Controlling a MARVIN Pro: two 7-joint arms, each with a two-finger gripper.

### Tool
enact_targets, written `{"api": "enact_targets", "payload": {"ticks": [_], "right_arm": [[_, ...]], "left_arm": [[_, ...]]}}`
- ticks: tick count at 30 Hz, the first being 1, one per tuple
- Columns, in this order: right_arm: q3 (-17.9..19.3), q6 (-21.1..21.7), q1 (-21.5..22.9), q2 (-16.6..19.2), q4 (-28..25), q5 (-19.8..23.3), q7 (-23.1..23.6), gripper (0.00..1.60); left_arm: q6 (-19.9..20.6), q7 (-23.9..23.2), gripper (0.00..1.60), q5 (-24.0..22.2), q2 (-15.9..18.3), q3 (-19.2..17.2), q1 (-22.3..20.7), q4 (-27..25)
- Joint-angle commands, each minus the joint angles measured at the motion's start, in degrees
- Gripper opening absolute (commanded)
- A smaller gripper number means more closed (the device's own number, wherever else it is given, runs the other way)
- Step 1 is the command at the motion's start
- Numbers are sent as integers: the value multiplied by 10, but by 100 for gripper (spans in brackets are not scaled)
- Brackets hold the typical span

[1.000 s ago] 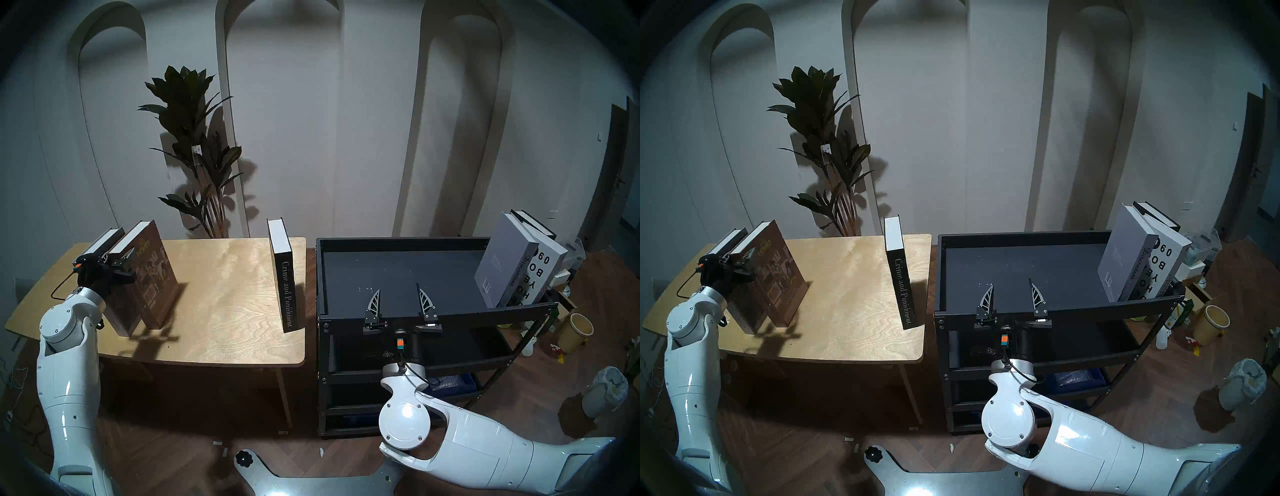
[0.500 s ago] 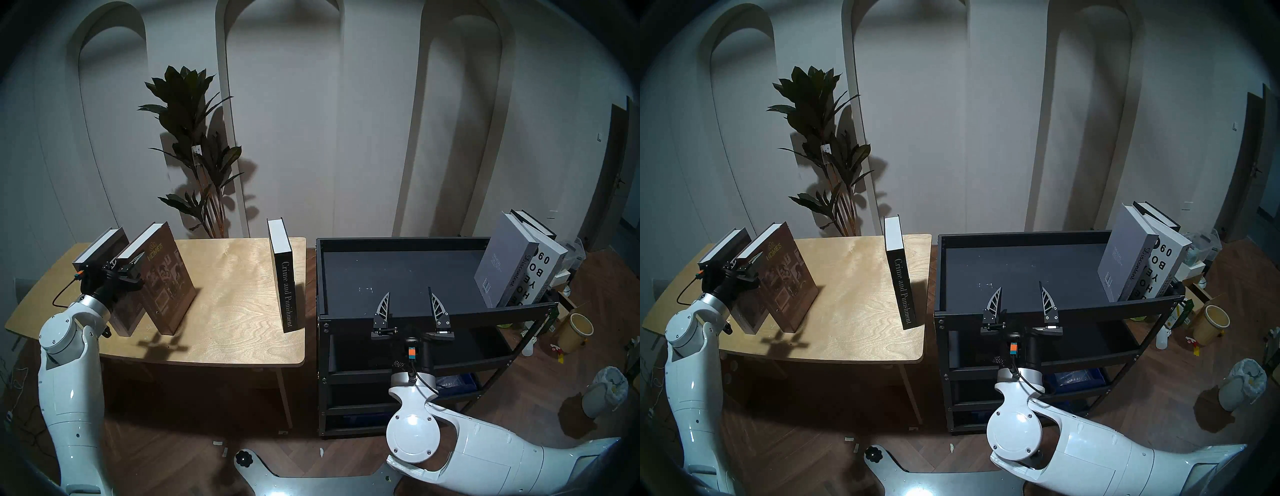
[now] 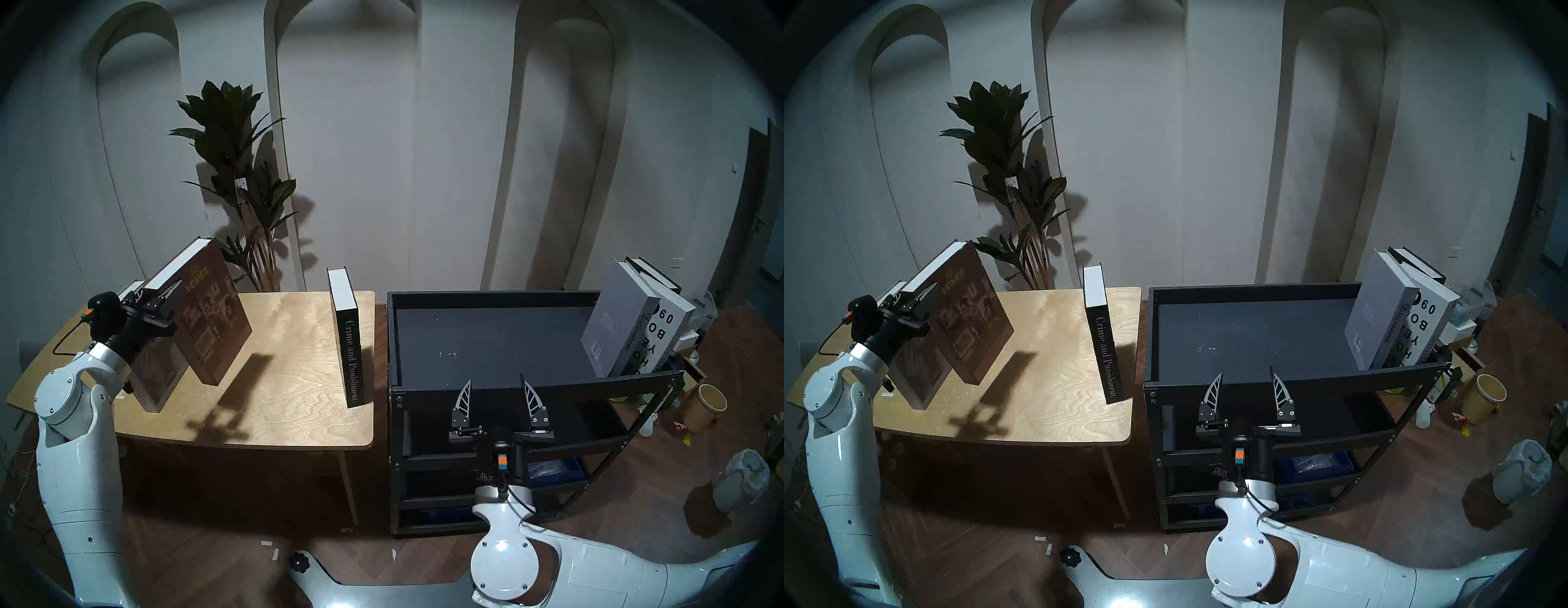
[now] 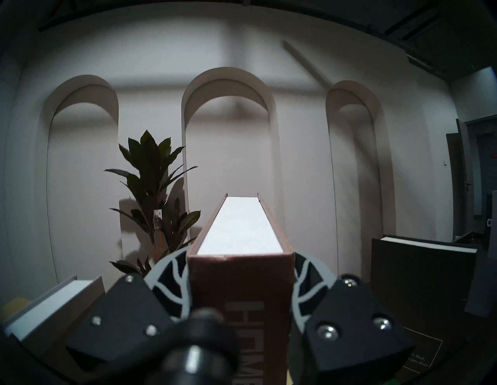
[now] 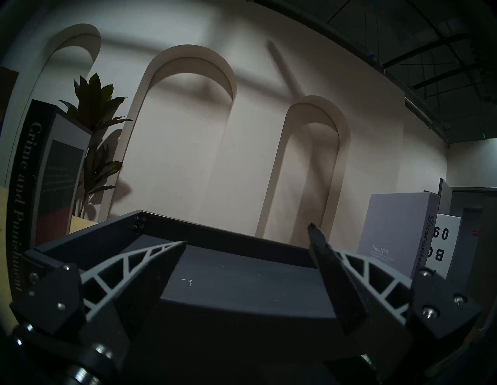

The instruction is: Move the books from the display table onto the shelf, standing them upright with spines facing out and tallest at one end

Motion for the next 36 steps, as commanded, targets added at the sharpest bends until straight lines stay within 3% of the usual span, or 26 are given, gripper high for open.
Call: {"api": "enact_targets", "payload": {"ticks": [1,18,19,20,24,36], "right_arm": [[-4,-9,-2,12,-24,-19,-4,160],[-22,-30,8,42,-63,-57,-1,160],[-24,-34,14,45,-69,-64,1,160],[-25,-36,17,43,-74,-67,3,160],[-26,-43,40,30,-93,-85,16,160],[-35,-35,114,-45,-115,-122,82,160]], "left_arm": [[22,4,0,-5,6,-4,-7,-66],[105,33,0,-48,25,-6,-92,-180],[124,44,0,-53,21,-9,-92,-214],[124,43,0,-55,25,-8,-100,-201],[153,63,0,-62,24,-12,-110,-237],[226,116,0,-72,24,5,-137,-270]]}}
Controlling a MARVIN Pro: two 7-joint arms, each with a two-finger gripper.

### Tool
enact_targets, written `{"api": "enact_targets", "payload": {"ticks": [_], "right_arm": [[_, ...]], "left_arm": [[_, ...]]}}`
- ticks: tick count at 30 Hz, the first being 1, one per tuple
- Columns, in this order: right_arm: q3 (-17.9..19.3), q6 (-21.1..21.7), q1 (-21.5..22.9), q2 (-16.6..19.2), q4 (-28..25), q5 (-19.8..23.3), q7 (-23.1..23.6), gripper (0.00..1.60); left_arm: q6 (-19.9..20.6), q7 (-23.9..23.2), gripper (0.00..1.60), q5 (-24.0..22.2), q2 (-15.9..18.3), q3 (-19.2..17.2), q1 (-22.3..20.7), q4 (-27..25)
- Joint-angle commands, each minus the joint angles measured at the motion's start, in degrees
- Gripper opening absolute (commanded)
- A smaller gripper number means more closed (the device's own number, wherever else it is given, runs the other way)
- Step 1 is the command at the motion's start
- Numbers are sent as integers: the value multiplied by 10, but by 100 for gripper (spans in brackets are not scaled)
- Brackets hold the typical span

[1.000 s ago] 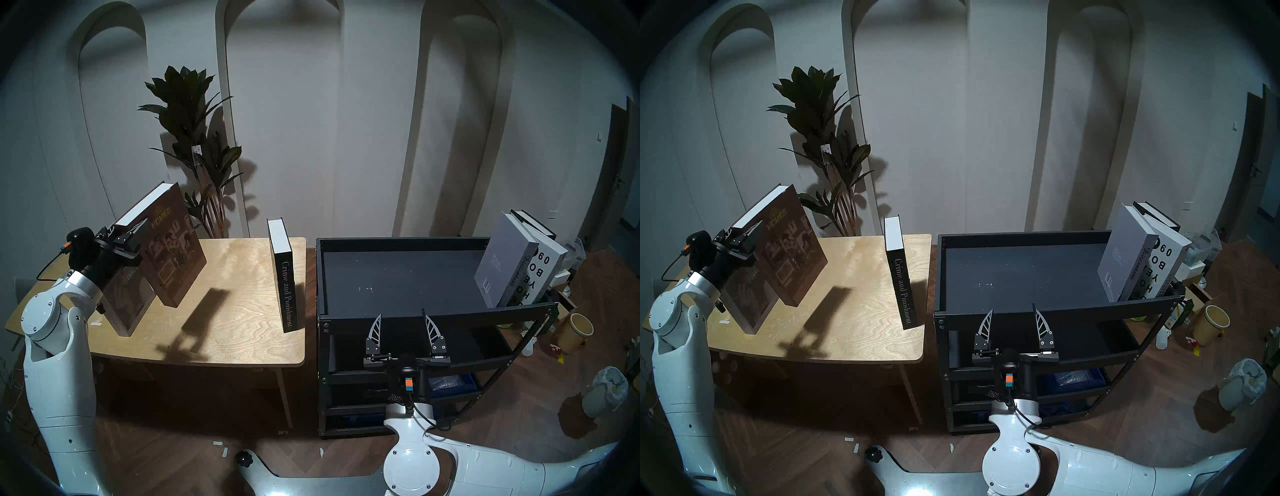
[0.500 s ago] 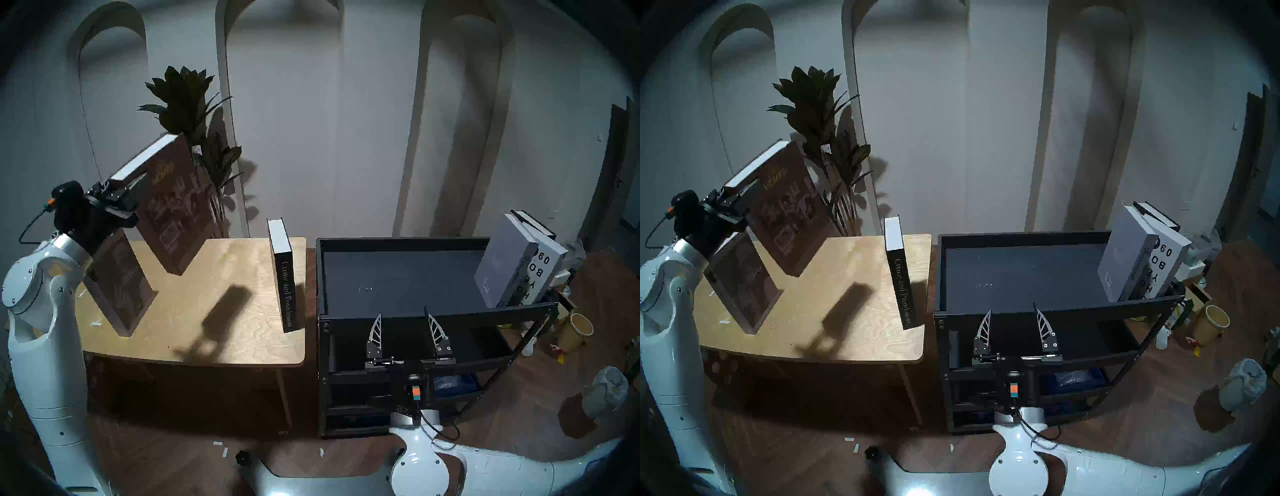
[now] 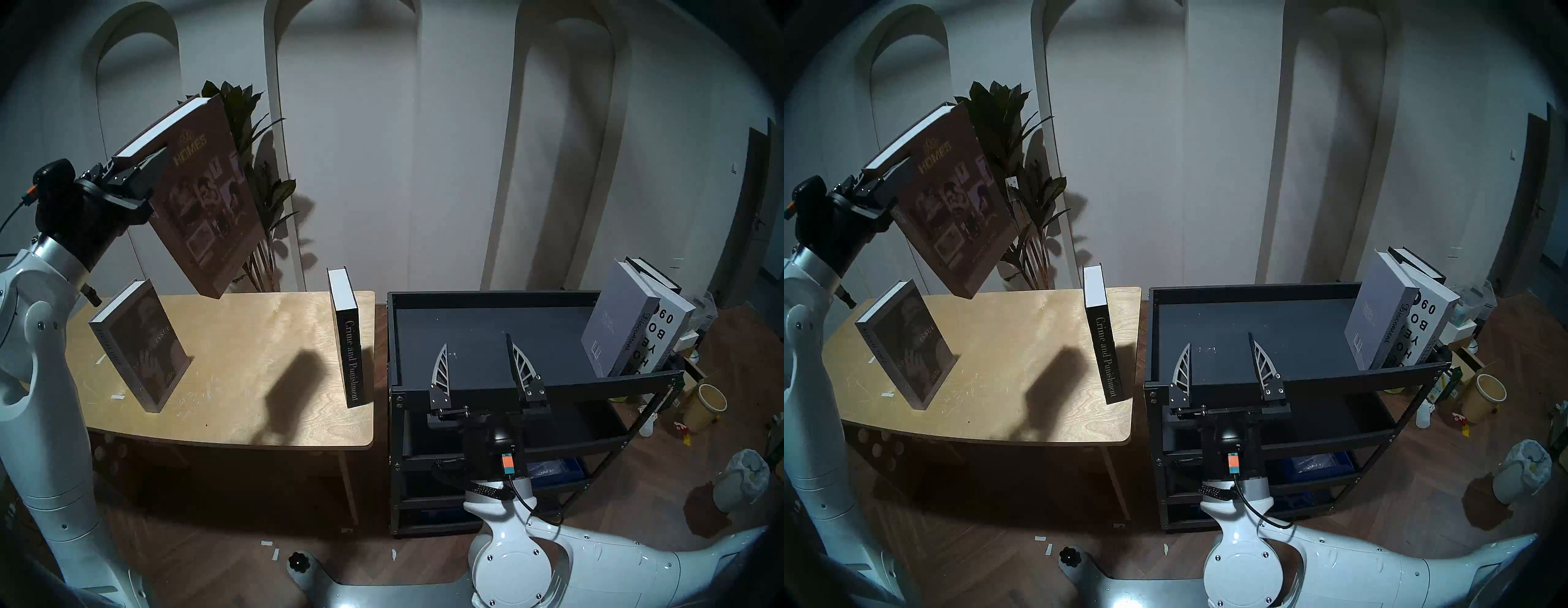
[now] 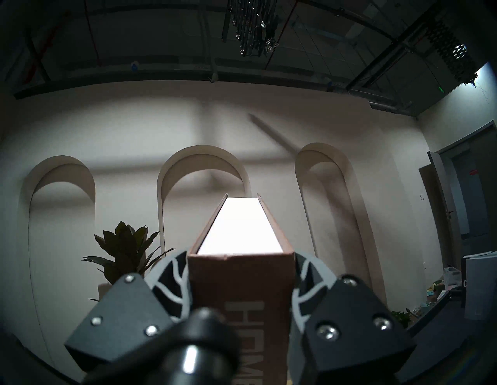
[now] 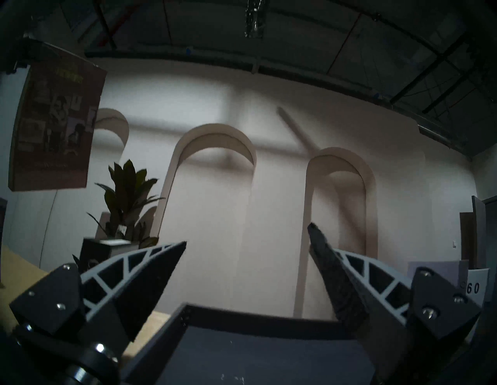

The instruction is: Move the books from the display table onto the shelf, standing them upright with spines facing out and tallest at one end

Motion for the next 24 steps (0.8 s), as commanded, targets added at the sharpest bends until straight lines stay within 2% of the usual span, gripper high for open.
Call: {"api": "enact_targets", "payload": {"ticks": [1,7,24], "right_arm": [[-8,5,57,-59,-17,-28,41,160],[-26,8,94,-102,-6,-42,86,160],[-71,25,173,-187,33,-64,174,160]], "left_arm": [[32,32,0,-4,5,16,-36,-20],[75,62,0,-8,0,55,-46,-7],[143,122,0,-15,4,108,-94,13]]}}
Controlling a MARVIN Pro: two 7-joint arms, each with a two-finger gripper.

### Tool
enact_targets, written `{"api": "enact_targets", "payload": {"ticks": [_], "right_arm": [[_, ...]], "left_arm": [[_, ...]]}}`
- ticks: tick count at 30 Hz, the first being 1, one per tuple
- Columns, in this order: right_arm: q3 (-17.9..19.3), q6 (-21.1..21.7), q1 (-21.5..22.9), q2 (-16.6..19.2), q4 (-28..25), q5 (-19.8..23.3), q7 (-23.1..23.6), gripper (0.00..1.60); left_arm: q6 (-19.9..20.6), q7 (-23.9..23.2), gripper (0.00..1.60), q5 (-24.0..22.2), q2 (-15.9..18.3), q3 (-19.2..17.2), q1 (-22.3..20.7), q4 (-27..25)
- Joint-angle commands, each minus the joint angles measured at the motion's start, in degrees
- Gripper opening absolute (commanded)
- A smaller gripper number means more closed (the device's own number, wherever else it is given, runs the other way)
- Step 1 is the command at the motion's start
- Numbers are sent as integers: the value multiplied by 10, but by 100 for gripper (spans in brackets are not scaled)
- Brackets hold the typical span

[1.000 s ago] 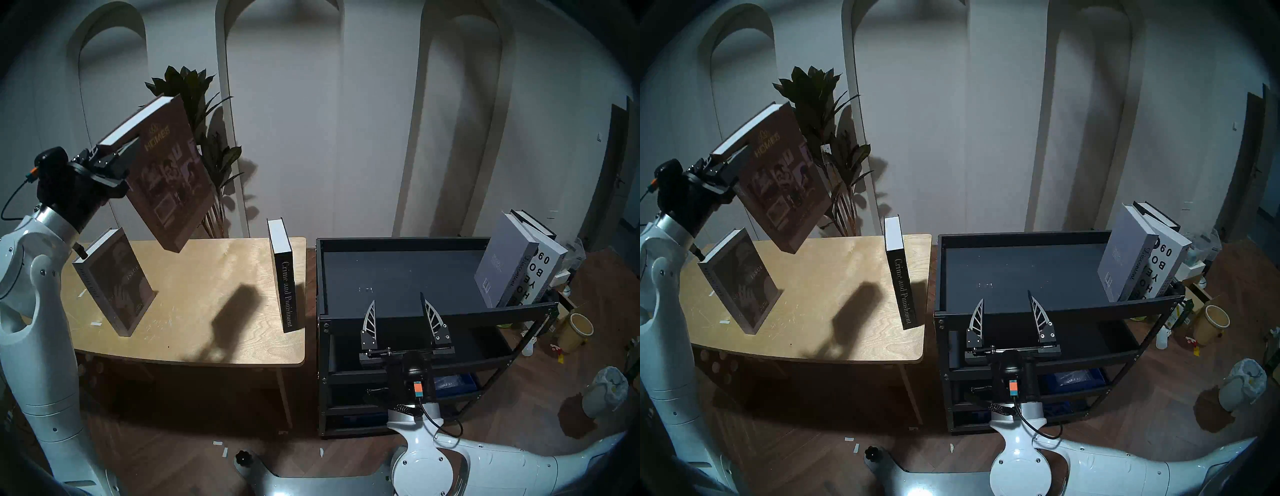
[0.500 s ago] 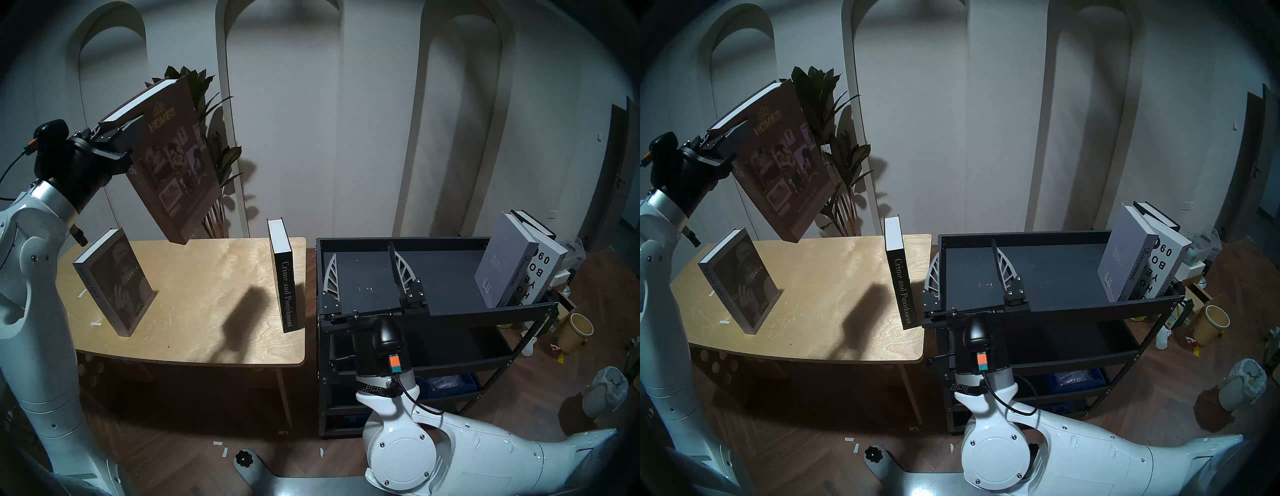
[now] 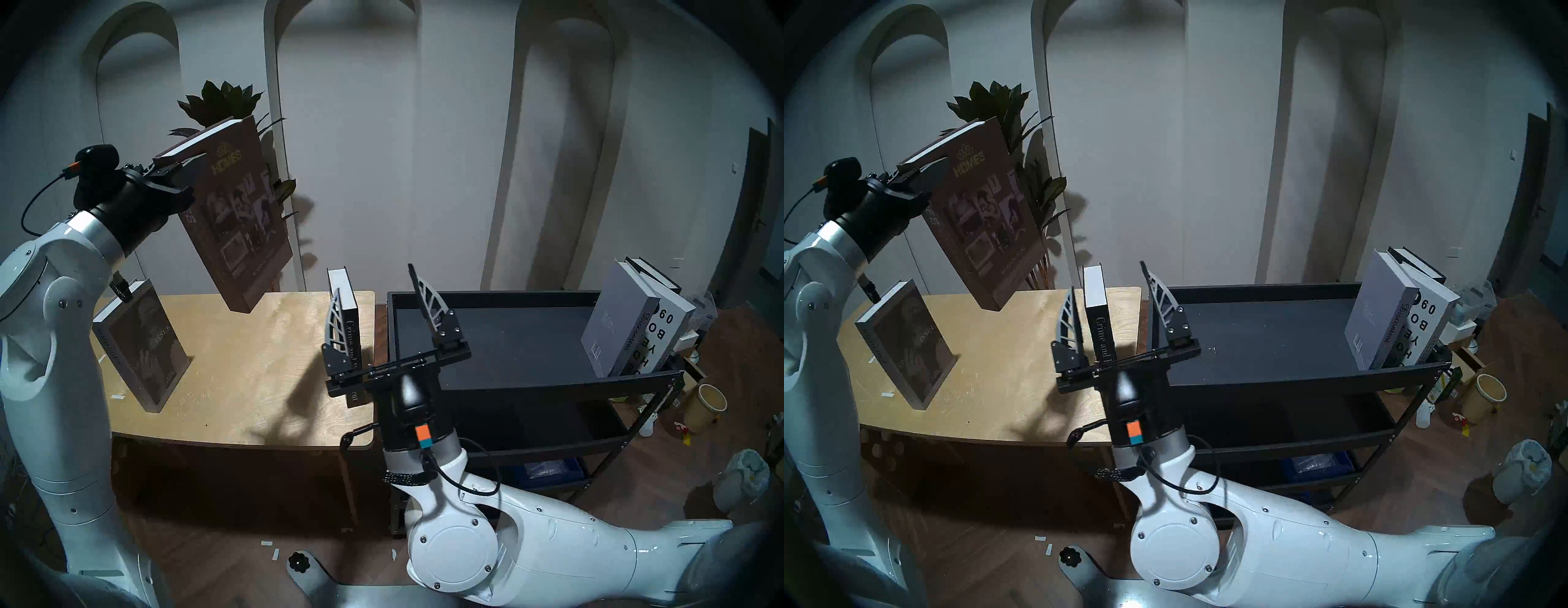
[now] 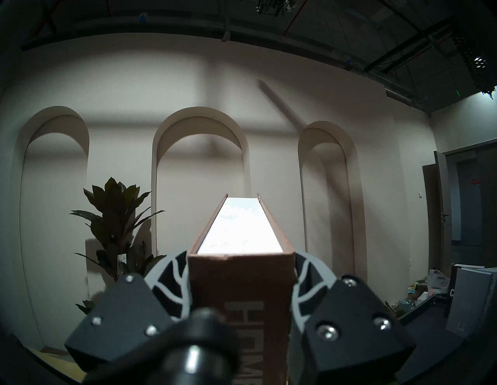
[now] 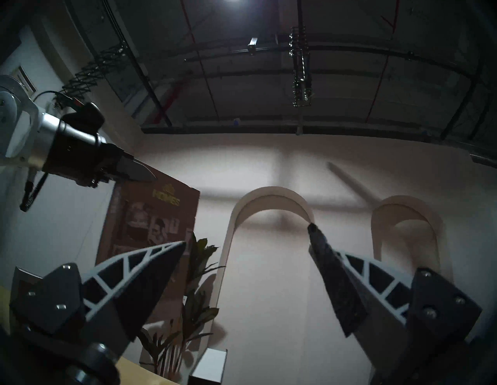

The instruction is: Move the books from the display table onto the shelf, standing them upright with spines facing out and tallest at one end

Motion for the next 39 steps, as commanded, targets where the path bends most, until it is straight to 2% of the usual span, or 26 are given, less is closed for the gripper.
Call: {"api": "enact_targets", "payload": {"ticks": [1,5,7,9,12,15,21,24,32,39], "right_arm": [[-13,4,50,-60,15,-12,33,160],[-22,7,63,-76,27,-14,46,160],[-32,12,77,-96,43,-17,61,160],[-35,14,80,-98,46,-17,64,160],[-47,21,96,-126,72,-18,80,160],[-53,23,101,-131,80,-18,85,160],[-71,36,124,-175,120,-19,104,160],[-82,42,131,-181,135,-18,110,160],[-102,59,152,-225,183,-18,125,160],[-105,77,153,-257,228,-15,124,160]], "left_arm": [[16,23,0,1,2,13,-40,8],[24,32,0,1,3,18,-45,13],[34,42,0,1,4,24,-53,19],[37,44,0,1,4,25,-54,20],[51,58,0,3,6,32,-62,29],[55,64,0,5,8,34,-65,33],[76,88,0,15,15,42,-81,44],[84,96,0,17,15,47,-93,39],[107,110,0,11,11,55,-126,10],[124,118,0,-5,16,52,-142,-23]]}}
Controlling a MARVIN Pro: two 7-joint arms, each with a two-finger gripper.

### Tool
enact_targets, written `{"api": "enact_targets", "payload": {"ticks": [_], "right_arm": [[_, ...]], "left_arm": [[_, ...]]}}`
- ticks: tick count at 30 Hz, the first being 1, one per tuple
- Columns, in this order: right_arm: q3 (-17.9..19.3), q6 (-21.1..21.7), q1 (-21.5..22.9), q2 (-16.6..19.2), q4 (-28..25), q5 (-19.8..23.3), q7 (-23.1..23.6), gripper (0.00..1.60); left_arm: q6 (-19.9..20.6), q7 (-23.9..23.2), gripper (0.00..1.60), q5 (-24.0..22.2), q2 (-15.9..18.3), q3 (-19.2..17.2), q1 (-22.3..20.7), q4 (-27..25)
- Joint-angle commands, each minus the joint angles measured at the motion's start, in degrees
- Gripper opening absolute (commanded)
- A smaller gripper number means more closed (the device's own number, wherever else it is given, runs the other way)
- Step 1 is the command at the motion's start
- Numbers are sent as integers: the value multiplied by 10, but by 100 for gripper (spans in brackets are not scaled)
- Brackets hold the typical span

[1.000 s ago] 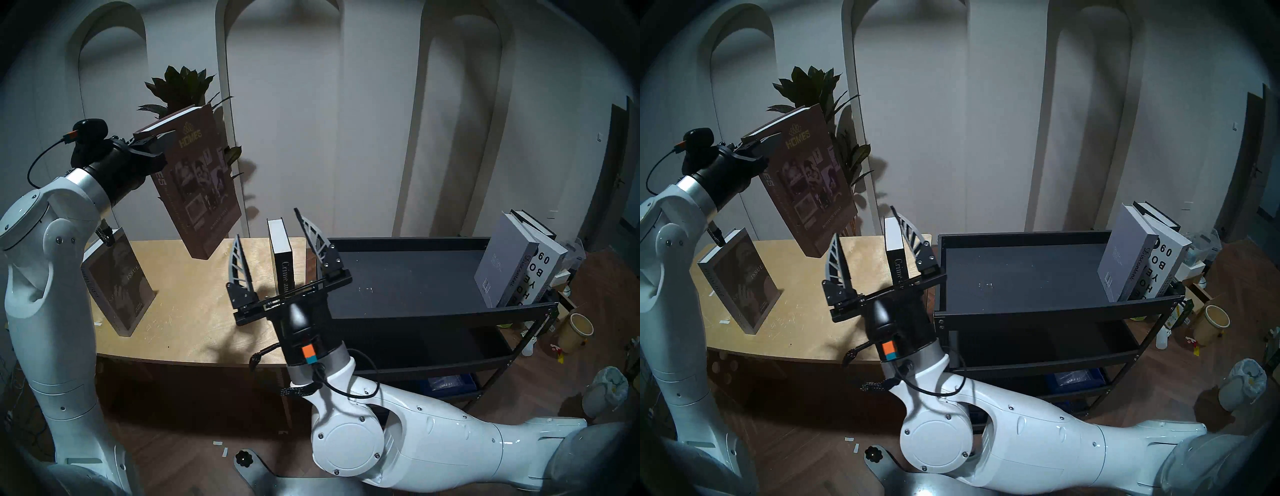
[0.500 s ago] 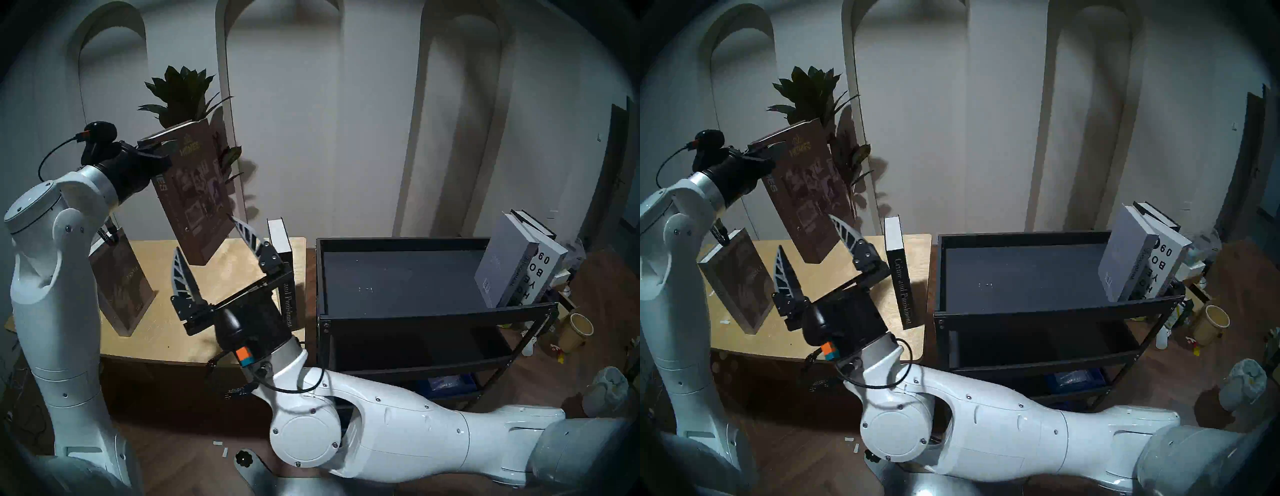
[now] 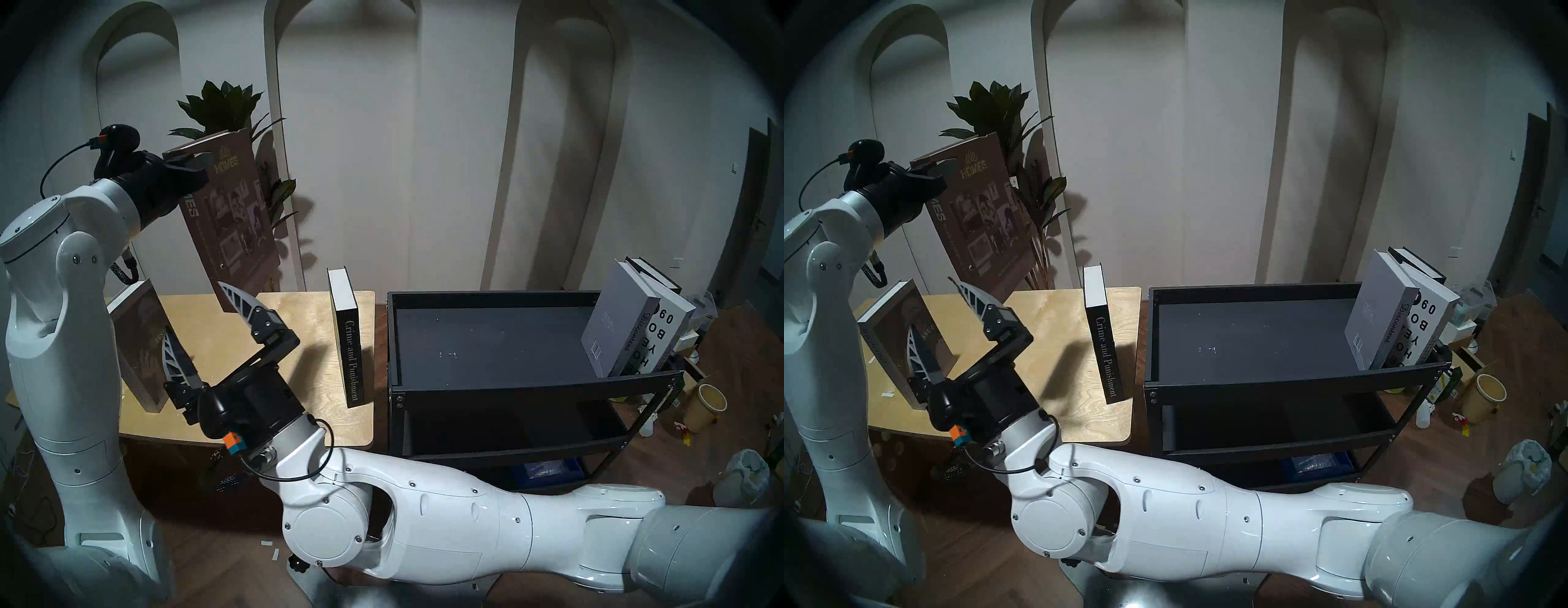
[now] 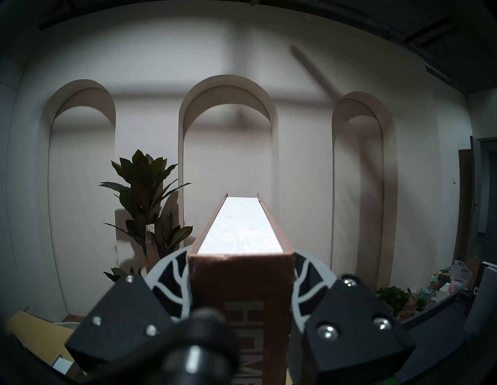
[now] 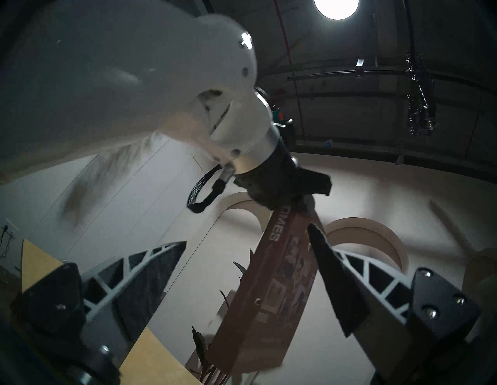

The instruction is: Move the books from the display table onto the shelf, standing them upright with spines facing out and tallest at one end

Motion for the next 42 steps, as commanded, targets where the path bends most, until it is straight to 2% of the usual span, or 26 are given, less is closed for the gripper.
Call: {"api": "enact_targets", "payload": {"ticks": [1,10,19,31,42], "right_arm": [[4,14,13,-60,29,4,-6,160],[25,46,17,-112,95,7,-23,160],[56,63,43,-152,128,5,-48,160],[97,79,59,-176,157,-10,-104,160],[131,91,65,-197,211,-9,-148,160]], "left_arm": [[1,5,0,-17,3,-6,-45,-44],[1,26,0,-52,-17,-7,-53,-88],[1,64,0,-74,-28,-10,-35,-77],[1,129,0,-109,-54,-12,-21,-52],[1,193,0,-150,-86,12,-27,-77]]}}
